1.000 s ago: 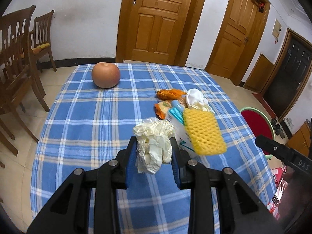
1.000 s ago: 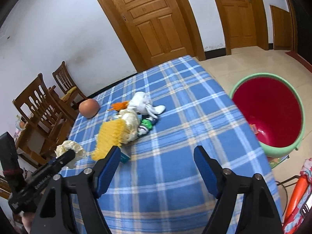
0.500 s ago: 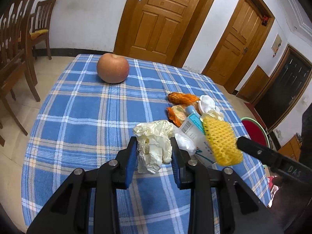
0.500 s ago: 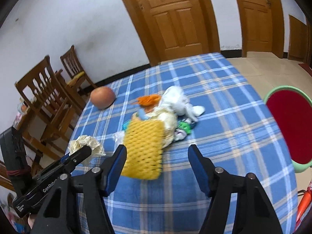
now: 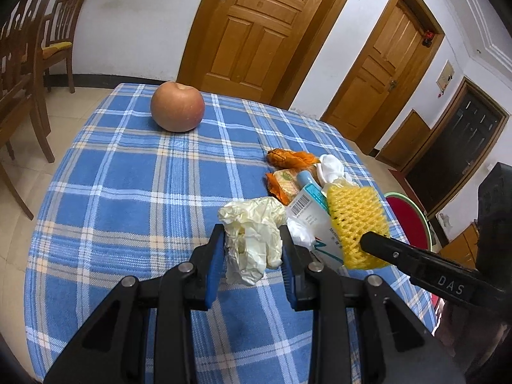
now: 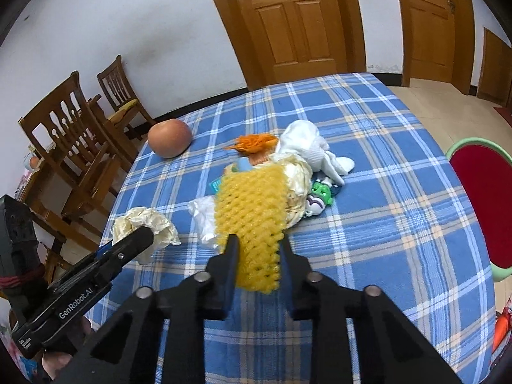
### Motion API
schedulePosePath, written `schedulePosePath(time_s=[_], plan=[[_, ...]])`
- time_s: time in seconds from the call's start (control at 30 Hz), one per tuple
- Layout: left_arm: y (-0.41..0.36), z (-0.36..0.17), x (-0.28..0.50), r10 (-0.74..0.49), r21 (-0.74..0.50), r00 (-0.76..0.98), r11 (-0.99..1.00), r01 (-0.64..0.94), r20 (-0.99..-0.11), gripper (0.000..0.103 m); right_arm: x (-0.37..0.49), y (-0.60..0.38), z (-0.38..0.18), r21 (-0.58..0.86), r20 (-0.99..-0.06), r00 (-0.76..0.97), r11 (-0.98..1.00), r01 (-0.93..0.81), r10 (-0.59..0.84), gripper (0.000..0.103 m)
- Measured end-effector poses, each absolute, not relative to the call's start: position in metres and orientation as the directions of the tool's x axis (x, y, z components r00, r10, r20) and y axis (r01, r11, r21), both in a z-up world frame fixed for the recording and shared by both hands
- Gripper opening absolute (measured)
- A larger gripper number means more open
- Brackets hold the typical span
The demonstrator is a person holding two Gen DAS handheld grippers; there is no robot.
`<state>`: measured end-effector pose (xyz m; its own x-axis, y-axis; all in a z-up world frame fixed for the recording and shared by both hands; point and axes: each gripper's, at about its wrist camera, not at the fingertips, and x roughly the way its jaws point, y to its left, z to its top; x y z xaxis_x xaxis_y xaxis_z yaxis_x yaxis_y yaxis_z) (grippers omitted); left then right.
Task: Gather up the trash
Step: 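Grasp the second yellow foam net with the right gripper, then carry the tissue and foam net over the red bucket with both tools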
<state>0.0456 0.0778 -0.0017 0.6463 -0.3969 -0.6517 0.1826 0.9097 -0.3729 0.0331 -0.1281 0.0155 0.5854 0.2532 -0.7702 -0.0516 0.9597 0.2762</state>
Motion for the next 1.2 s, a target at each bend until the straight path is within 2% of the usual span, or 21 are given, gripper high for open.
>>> schedulePosePath(time_s=[0.13,0.6,0.77,1.2], plan=[[0.077,0.003,0.041,-0.387,-0.366,0.655,0.914,0.178,-0.649,0.032,0.028,-0.127,0.020,0.274,-0.754,0.603,0.959,-0.072,0.261,0.016],[0.050,0.035,0.030,-0.392,-0.358,0.674,0.913,0.198,-0.626,0.032,0.002,-0.148,0.051,0.288,-0.667,0.685,0.949,-0.126,0.293,0.015],[0.029,0.050,0.028,-0.434,-0.378,0.668,0.894,0.239,-0.604,0.032,-0.005,-0.168,0.056,0.305,-0.648,0.704,0.946,-0.108,0.290,0.015],[-0.040,0.075,0.030,-0.480,-0.328,0.647,0.878,0.349,-0.593,0.032,-0.024,-0.234,0.060,0.330,-0.628,0.748,0.944,0.006,0.215,0.015]])
